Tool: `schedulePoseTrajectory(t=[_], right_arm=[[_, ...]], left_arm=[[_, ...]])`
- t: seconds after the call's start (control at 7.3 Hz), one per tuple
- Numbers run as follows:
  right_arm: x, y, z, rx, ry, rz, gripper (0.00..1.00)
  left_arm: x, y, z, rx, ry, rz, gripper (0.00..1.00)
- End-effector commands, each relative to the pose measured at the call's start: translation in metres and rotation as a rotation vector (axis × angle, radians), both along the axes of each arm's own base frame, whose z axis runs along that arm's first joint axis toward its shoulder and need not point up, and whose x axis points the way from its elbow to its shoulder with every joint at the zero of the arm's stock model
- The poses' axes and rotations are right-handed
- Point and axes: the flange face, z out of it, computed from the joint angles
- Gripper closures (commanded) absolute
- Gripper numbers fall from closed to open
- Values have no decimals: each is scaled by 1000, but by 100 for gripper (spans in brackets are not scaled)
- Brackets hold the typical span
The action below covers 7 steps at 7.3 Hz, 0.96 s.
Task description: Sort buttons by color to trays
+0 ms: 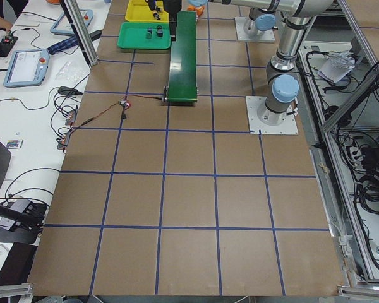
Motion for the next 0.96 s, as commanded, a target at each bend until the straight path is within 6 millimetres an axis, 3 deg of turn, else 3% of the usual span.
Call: schedulePoseTrajectory(t=[0.0,0.82], right_arm=[[7,6,3,17,-19,-242,0],[10,9,3,19,-17,-288,0]], left_arm=[[2,2,0,-3,-2,-2,0],[2,1,1,-6,-3,-2,0]])
